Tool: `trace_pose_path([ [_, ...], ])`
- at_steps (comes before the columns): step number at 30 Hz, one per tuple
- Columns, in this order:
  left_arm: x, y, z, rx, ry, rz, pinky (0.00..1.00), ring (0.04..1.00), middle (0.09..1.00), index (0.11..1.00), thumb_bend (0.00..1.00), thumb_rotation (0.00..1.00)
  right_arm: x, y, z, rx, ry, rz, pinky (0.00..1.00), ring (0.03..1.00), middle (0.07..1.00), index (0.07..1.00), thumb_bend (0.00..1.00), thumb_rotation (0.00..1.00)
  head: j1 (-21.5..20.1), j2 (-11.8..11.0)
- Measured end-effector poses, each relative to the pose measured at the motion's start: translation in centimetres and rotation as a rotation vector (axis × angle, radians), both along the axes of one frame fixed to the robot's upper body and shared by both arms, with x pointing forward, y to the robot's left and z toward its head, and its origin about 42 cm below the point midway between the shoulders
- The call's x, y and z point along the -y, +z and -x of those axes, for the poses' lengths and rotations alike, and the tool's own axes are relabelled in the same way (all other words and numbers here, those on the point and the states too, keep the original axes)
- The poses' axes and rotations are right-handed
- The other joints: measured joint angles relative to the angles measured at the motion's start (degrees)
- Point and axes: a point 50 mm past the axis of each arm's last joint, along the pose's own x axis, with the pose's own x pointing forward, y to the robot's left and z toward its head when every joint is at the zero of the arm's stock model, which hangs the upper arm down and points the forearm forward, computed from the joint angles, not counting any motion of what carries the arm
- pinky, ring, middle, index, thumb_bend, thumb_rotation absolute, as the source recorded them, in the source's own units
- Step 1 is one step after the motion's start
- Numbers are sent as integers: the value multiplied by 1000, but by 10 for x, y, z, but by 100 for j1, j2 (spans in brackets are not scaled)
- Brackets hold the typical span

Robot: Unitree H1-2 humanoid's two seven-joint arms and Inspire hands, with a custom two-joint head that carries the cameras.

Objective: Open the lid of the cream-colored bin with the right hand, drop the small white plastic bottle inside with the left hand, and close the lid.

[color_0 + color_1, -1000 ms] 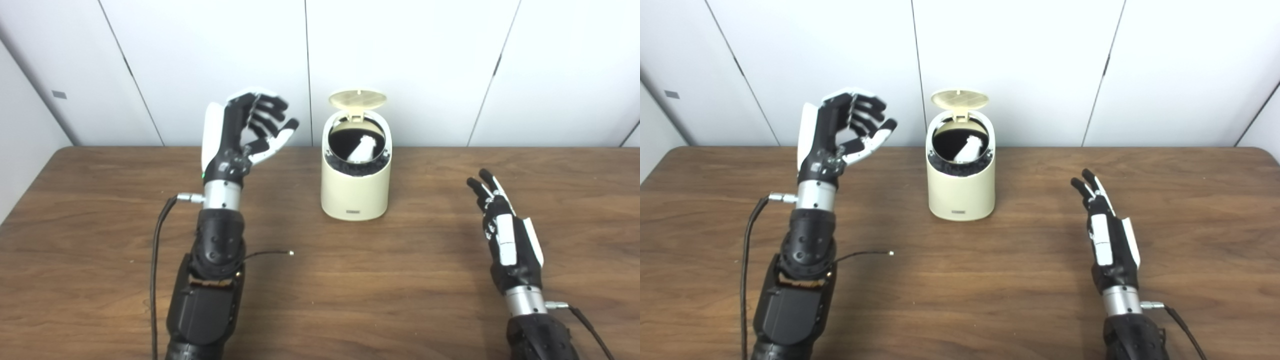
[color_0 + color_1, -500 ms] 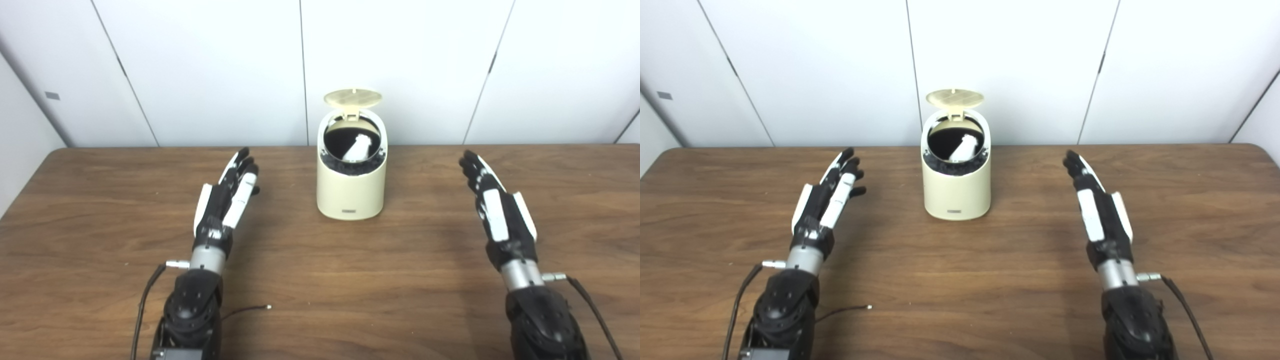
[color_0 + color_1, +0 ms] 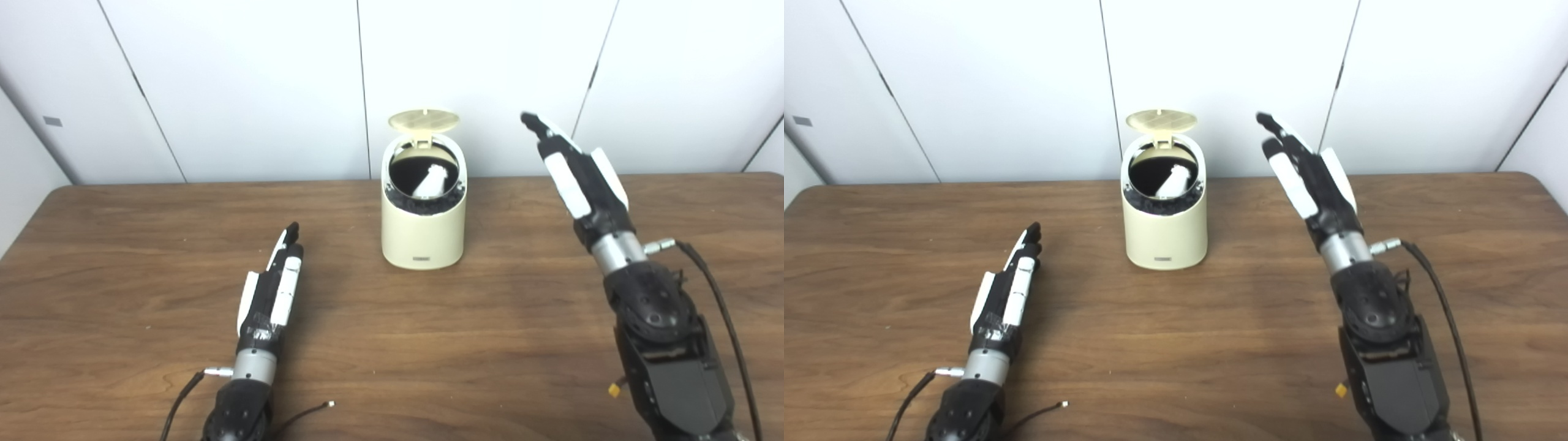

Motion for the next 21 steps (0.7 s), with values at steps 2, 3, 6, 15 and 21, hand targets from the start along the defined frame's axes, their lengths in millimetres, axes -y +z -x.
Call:
trace_pose_path([
  [2,2,-2,2,5,5,9,1000,1000,1000,1000,502,1000,-2,11,-5,30,1,40,910,935,916,853,648,1000,-9,9],
  [3,2,-3,3,7,7,11,1000,1000,1000,1000,503,1000,-4,15,-7,42,1,59,889,924,909,854,639,1000,-9,9],
  [6,2,-4,5,8,17,22,1000,1000,1000,1000,506,1000,-12,24,-16,63,13,149,836,894,898,855,595,1000,-9,9],
  [15,8,-7,8,3,23,16,1000,1000,1000,1000,518,1000,-30,44,-43,76,50,308,942,948,918,815,594,1000,0,17],
  [21,10,-8,8,1,19,21,1000,1000,1000,1000,528,994,-44,51,-53,92,49,403,942,952,928,795,582,1000,35,0],
])
